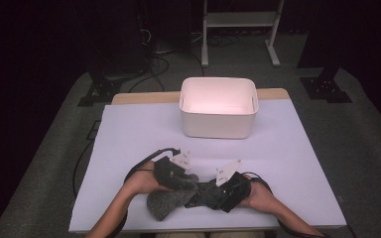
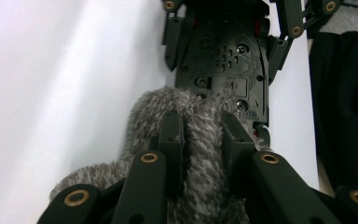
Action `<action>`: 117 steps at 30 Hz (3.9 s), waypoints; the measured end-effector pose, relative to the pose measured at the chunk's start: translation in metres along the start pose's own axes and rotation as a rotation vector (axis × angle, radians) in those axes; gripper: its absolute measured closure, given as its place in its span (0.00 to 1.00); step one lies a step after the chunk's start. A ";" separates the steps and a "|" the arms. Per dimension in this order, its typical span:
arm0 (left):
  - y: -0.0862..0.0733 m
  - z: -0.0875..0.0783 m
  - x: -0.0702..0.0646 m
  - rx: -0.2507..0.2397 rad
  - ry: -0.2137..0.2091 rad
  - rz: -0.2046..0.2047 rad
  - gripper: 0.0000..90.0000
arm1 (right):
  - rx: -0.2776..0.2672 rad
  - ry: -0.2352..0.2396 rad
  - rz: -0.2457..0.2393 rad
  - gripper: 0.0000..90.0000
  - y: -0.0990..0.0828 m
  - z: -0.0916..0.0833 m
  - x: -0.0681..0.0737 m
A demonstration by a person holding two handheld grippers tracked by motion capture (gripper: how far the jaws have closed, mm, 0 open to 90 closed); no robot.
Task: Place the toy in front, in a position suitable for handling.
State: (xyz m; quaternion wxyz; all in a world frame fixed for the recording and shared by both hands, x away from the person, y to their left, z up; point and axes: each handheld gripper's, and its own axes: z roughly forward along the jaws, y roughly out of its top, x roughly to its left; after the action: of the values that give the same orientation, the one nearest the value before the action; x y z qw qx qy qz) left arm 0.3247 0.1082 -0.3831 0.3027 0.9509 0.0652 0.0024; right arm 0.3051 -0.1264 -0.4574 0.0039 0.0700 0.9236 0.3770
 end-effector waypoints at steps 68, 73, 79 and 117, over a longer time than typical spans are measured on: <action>-0.022 0.011 0.017 -0.053 -0.057 0.017 0.81 | -0.036 -0.026 0.008 0.25 -0.001 -0.009 -0.017; -0.031 0.007 0.020 -0.065 -0.052 -0.011 0.82 | -0.046 -0.015 0.018 0.25 -0.002 -0.009 -0.020; -0.012 0.017 0.021 -0.065 -0.067 0.031 0.82 | -0.048 -0.008 0.016 0.25 -0.003 -0.008 -0.021; 0.017 0.043 0.010 -0.072 -0.150 0.066 0.80 | -0.053 -0.042 0.044 0.25 -0.020 -0.031 -0.017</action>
State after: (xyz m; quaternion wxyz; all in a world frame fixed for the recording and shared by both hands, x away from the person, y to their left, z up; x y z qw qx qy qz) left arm 0.3383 0.0707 -0.4091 0.3406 0.9385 0.0108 -0.0564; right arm 0.3173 -0.1640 -0.4494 0.0169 0.0981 0.9112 0.3998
